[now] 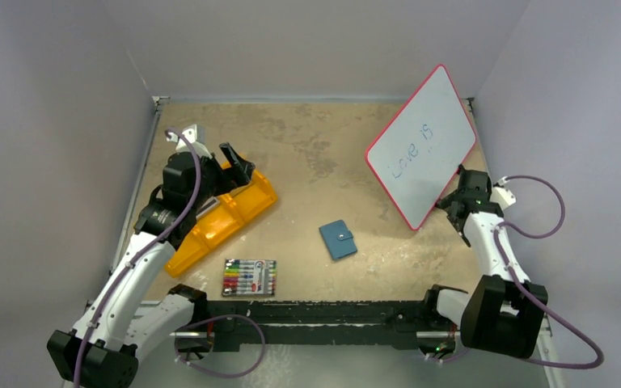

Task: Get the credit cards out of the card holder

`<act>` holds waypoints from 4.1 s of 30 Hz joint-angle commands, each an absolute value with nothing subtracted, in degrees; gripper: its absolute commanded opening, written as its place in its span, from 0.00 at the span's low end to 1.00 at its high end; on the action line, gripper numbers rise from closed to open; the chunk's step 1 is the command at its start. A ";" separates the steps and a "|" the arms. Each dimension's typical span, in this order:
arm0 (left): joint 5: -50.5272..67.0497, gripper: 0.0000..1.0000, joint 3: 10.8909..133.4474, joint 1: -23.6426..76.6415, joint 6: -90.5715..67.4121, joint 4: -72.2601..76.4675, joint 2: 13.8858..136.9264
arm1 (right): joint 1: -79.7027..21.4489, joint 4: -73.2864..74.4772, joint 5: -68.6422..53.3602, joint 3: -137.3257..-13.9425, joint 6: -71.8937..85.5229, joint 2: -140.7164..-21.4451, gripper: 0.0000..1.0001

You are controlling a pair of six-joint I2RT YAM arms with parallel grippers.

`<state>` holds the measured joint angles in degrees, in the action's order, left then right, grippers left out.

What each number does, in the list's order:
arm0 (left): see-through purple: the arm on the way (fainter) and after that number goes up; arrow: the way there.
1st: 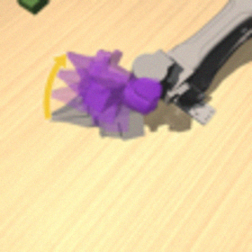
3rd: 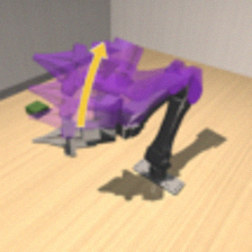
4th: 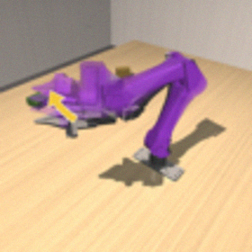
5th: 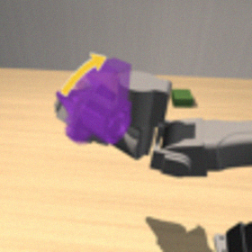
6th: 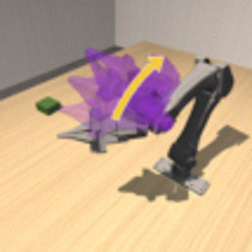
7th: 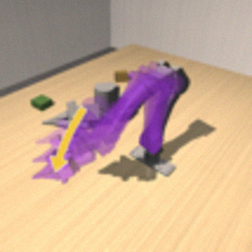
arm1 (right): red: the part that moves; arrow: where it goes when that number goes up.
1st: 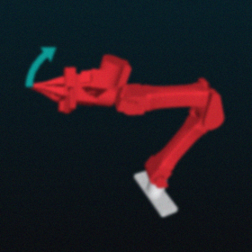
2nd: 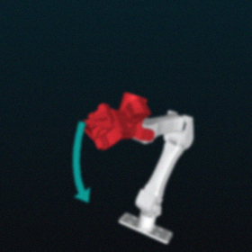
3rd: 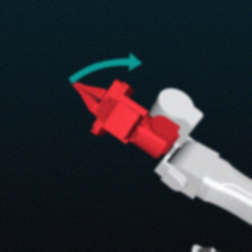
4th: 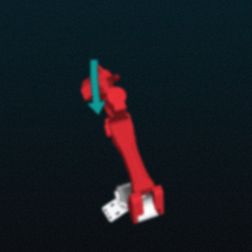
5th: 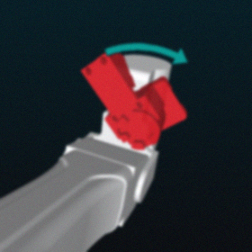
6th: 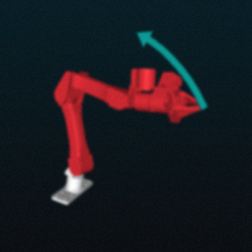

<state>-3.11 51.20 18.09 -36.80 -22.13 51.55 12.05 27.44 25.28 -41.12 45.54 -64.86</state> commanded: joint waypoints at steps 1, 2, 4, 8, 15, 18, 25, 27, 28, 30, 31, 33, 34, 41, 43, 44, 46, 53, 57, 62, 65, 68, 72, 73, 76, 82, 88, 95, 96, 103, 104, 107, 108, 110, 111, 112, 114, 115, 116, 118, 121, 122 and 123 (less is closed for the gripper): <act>-1.79 0.95 51.55 18.26 -36.71 -18.48 50.61 | 12.49 27.18 23.07 -40.91 47.50 -66.02 1.00; -2.06 0.95 51.61 18.25 -36.67 -18.47 50.47 | 12.50 26.81 22.25 -40.87 47.63 -66.15 1.00; -2.96 0.95 51.79 18.32 -36.44 -18.67 50.21 | 12.52 24.88 19.79 -40.38 46.56 -66.52 1.00; -6.19 0.94 51.87 18.31 -36.36 -19.08 49.13 | 12.41 16.19 10.32 -37.46 41.04 -68.68 0.98; -9.15 0.94 51.76 18.29 -36.21 -19.44 48.92 | 5.25 6.30 1.97 -38.23 36.97 -77.32 0.95; -9.23 0.95 52.04 18.36 -36.36 -19.50 49.69 | 3.18 4.23 -0.28 -40.96 36.24 -82.48 0.95; -9.03 0.94 52.70 18.33 -36.77 -20.48 50.01 | 2.78 2.20 -0.15 -50.10 32.08 -91.77 0.95; -9.14 0.94 52.99 18.29 -36.74 -20.88 50.06 | 2.73 2.59 2.30 -52.85 30.97 -93.99 0.95; -9.29 0.94 53.05 18.28 -36.74 -20.99 50.02 | 2.77 2.95 3.34 -54.19 29.89 -95.29 0.95; -9.48 0.94 53.01 18.28 -36.80 -21.09 49.90 | 2.74 3.32 3.28 -57.10 27.24 -97.77 0.95; -9.49 0.94 52.93 18.28 -36.89 -21.14 49.86 | 2.77 3.04 3.97 -57.98 25.83 -98.73 0.95; -9.35 0.94 52.92 18.30 -36.91 -21.18 50.00 | 2.74 1.24 4.84 -58.77 22.97 -99.82 0.94; -9.32 0.94 52.94 18.34 -36.91 -21.18 50.05 | 2.73 -0.01 3.63 -58.45 21.97 -99.92 0.94; -9.20 0.94 53.02 18.30 -36.93 -21.16 50.65 | 2.74 -3.31 1.31 -60.02 18.50 -102.19 0.92; -9.65 0.94 53.01 18.32 -36.79 -21.62 50.84 | 2.64 -2.38 1.24 -61.75 17.05 -102.98 0.91; -10.18 0.94 53.02 18.29 -36.76 -22.01 50.95 | 2.26 -2.14 -0.17 -62.32 16.40 -102.24 0.89; -11.02 0.94 53.15 18.30 -36.52 -23.11 51.57 | 1.06 -2.23 -2.76 -61.27 16.25 -99.08 0.88; -7.38 0.93 52.62 18.29 -36.19 -23.91 60.07 | -3.96 -2.20 -4.12 -54.35 16.97 -87.10 0.91; -6.65 0.94 52.27 18.45 -37.57 -17.08 68.25 | -5.11 -2.70 -9.09 -49.59 18.17 -82.19 0.92; -10.27 0.94 58.54 18.92 -38.56 -11.77 80.41 | -5.96 -2.10 -13.61 -44.51 19.87 -76.03 0.94; -15.62 0.94 61.96 18.93 -38.82 -9.62 87.69 | -6.06 -0.41 -15.11 -42.77 20.19 -72.66 0.95; -18.26 0.94 66.55 18.93 -38.84 -9.72 93.77 | -6.06 2.58 -14.57 -42.22 19.90 -69.43 0.96; -17.24 0.93 71.47 18.91 -37.83 -9.23 100.05 | -6.03 4.93 -13.56 -41.76 19.09 -66.17 0.97; -16.32 0.92 72.45 18.95 -37.28 -8.86 101.19 | -6.01 5.41 -13.79 -41.77 18.78 -65.88 0.97; -11.22 0.87 75.33 18.94 -34.93 -8.03 104.60 | -5.97 6.00 -14.85 -41.93 17.93 -65.98 0.97; -3.19 0.81 79.92 19.34 -33.26 -9.23 109.24 | -6.05 6.08 -15.23 -41.43 18.00 -66.62 0.98; 2.82 0.79 81.60 22.81 -32.50 -6.66 110.45 | -6.06 6.03 -14.93 -41.23 18.11 -67.32 0.98; 3.36 0.78 81.52 29.70 -35.89 -3.40 111.07 | -6.06 5.68 -15.09 -40.43 18.45 -67.58 0.98; 3.27 0.78 81.51 30.57 -36.74 -2.78 111.23 | -6.00 5.58 -15.30 -40.23 18.56 -67.73 0.98; 1.39 0.78 82.48 34.54 -41.85 1.50 113.33 | -6.06 3.62 -20.13 -39.18 18.63 -67.88 0.97; 1.40 0.78 83.11 34.80 -42.44 1.97 113.74 | -6.01 3.14 -21.70 -38.56 18.59 -67.71 0.96; 0.88 0.78 85.73 35.68 -43.41 2.38 115.54 | -6.05 1.19 -24.50 -36.72 19.25 -66.75 0.94; 0.88 0.78 86.77 35.93 -43.68 2.24 116.21 | -6.05 0.54 -25.65 -35.95 19.58 -66.51 0.93; 1.02 0.78 89.10 36.38 -44.25 2.14 117.74 | -6.21 -0.49 -27.25 -34.50 20.34 -66.17 0.91; 1.24 0.78 90.04 36.66 -44.52 2.26 118.47 | -6.50 -1.06 -27.81 -33.70 20.83 -66.10 0.91; 1.53 0.78 91.06 36.93 -44.90 2.28 119.33 | -6.93 -1.73 -28.32 -33.01 21.05 -66.05 0.90; 2.20 0.78 92.63 37.30 -45.31 1.97 120.58 | -8.11 -2.09 -28.29 -32.11 21.34 -66.44 0.88; 2.23 0.78 92.95 37.41 -45.35 1.69 120.85 | -8.85 -1.92 -27.74 -32.04 21.36 -66.85 0.86; 2.26 0.78 93.01 37.44 -45.27 1.47 120.83 | -9.81 -1.54 -26.93 -32.05 21.27 -67.14 0.85; 1.14 0.78 92.32 37.49 -44.45 0.42 119.77 | -11.68 -0.99 -25.25 -32.40 20.93 -67.91 0.83; -2.38 0.79 91.33 37.87 -42.03 -2.82 116.22 | -14.77 -0.49 -22.48 -33.26 21.17 -68.88 0.78; -3.04 0.80 90.47 37.87 -41.60 -3.04 114.92 | -15.97 -0.12 -21.30 -33.88 21.18 -69.35 0.78; -3.76 0.80 89.77 37.85 -41.21 -3.13 113.57 | -16.95 0.08 -20.47 -34.35 21.18 -69.98 0.78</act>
<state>-0.10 90.11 37.60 -43.57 -2.83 120.84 -13.65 0.54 -24.12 -31.90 20.73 -68.51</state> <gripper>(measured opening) 0.792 0.787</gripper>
